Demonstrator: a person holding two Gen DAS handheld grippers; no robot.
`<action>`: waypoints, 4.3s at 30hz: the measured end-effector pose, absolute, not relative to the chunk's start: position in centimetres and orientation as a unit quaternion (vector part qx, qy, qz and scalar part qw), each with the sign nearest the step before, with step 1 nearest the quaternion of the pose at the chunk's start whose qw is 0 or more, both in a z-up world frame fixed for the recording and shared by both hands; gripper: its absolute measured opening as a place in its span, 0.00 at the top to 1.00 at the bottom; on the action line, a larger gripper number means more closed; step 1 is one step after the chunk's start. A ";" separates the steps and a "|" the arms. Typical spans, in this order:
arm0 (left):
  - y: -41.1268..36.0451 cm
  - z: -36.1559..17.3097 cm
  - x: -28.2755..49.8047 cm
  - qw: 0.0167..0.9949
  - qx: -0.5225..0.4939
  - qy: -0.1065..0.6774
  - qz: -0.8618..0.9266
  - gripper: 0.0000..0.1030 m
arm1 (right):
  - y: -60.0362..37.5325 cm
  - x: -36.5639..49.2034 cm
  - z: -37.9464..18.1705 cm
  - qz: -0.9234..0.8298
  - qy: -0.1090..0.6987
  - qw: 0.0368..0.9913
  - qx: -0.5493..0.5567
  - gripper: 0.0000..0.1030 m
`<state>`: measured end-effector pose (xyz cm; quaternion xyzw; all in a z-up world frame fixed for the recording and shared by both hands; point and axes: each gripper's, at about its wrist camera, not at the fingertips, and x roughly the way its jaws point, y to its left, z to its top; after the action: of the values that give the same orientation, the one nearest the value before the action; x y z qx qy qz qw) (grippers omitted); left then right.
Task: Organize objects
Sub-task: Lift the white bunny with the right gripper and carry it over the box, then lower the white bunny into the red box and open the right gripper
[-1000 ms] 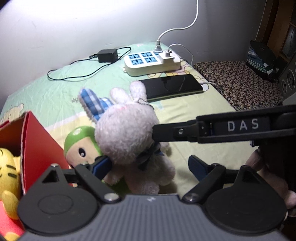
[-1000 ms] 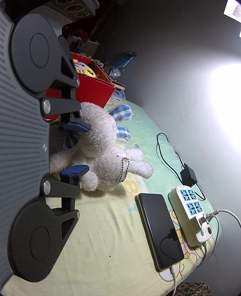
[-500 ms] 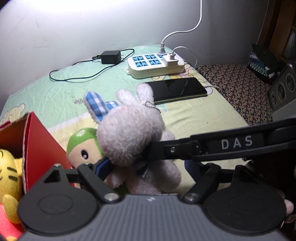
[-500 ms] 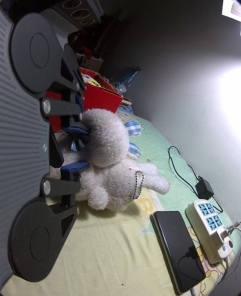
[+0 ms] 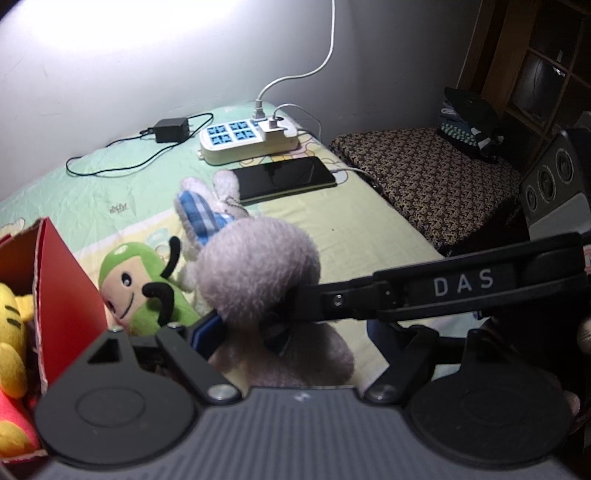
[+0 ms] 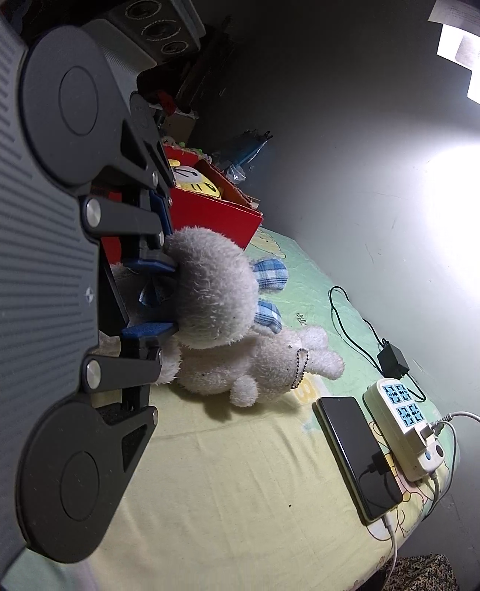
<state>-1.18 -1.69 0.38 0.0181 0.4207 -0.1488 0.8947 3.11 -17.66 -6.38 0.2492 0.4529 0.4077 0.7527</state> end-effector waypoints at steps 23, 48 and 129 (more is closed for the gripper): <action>6.1 4.4 -9.9 0.921 -0.001 0.357 -0.156 0.23 | -11.3 -5.7 -1.0 0.420 0.399 0.786 0.213 0.69; 16.7 7.4 -14.0 0.925 0.004 0.315 -0.213 0.22 | -2.7 -10.7 2.6 0.416 0.396 0.792 0.207 0.69; 29.8 5.5 -16.2 0.917 -0.044 0.380 0.115 0.13 | 10.3 -6.4 0.8 0.493 0.464 0.718 0.161 0.56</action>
<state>-16.17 29.79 5.46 -0.0442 0.3804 0.1154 0.9165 -6.42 10.27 0.80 0.1609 0.4643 0.4929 0.7181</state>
